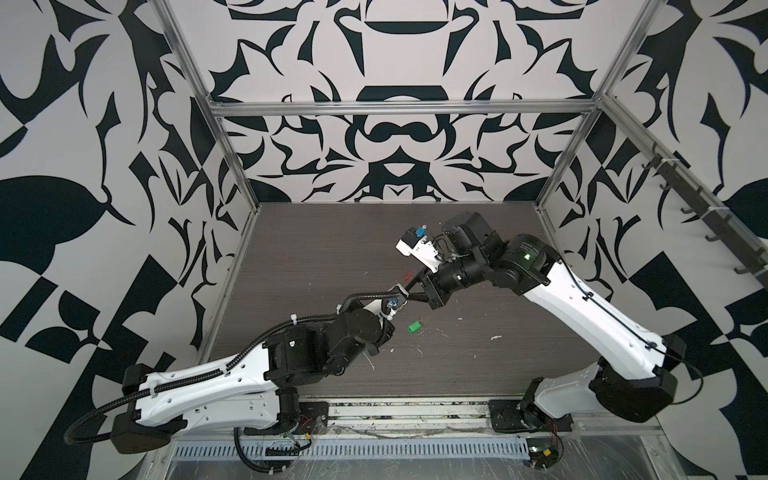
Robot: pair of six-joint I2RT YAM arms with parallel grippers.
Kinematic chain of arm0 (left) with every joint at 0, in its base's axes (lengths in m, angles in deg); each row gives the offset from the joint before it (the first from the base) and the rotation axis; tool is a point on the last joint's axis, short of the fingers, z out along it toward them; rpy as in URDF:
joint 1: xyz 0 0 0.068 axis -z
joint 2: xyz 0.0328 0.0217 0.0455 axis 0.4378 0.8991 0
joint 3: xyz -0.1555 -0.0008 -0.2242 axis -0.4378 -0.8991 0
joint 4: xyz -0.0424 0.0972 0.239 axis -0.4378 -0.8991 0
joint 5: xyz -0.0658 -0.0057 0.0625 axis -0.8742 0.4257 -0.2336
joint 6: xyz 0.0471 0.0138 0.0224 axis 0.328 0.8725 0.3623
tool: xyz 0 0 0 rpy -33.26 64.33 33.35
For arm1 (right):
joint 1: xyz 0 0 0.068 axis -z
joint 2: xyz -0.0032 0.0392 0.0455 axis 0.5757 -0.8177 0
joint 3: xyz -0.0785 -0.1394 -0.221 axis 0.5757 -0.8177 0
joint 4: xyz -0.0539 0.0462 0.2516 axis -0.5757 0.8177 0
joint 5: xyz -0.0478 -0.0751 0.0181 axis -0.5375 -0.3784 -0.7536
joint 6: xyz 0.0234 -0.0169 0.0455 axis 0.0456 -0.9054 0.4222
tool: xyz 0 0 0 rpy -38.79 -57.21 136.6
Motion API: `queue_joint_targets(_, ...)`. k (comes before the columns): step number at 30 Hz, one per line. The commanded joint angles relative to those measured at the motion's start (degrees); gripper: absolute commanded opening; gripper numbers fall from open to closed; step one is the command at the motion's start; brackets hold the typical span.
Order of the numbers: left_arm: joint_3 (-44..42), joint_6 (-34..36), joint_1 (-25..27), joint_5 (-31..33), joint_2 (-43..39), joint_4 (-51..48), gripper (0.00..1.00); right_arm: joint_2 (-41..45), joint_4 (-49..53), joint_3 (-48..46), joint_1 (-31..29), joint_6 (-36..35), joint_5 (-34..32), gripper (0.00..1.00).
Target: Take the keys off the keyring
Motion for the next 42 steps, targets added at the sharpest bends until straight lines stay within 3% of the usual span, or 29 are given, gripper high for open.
queue_joint_targets(1, 3.12, 4.01, 0.37, 4.83, -0.34, 1.47, 0.0, 0.5, 3.35, 0.72, -0.65, -2.41, 5.19, 0.0)
queue_joint_targets(19, 8.48, 10.5, 0.37, 2.6, -1.91, 1.6, 0.0, -0.12, 5.19, -2.9, -1.19, -4.43, 8.62, 0.0)
queue_joint_targets(25, 11.75, 6.42, 0.4, -5.86, -0.67, -4.63, 0.0, -0.19, 4.98, -3.12, -1.23, -5.25, 6.43, 0.0)
queue_joint_targets(28, 12.1, 3.23, 0.36, -8.91, -1.86, -6.68, 0.31, 0.67, 3.99, -2.72, -1.21, -6.37, 3.76, 0.0)
queue_joint_targets(31, 11.68, 0.29, 0.29, -10.92, -4.55, -7.84, 0.46, 1.66, 2.64, -2.89, -1.22, -7.58, 2.84, 0.0)
queue_joint_targets(38, 6.88, -4.88, -1.86, -18.46, -11.91, -4.15, 0.47, 2.89, 0.97, -4.47, -1.22, -10.84, 5.38, 0.0)
queue_joint_targets(42, 3.46, -9.26, -9.86, -30.46, -14.44, -0.45, 0.47, 4.11, -0.84, -5.6, -1.27, -12.29, 6.48, 0.0)
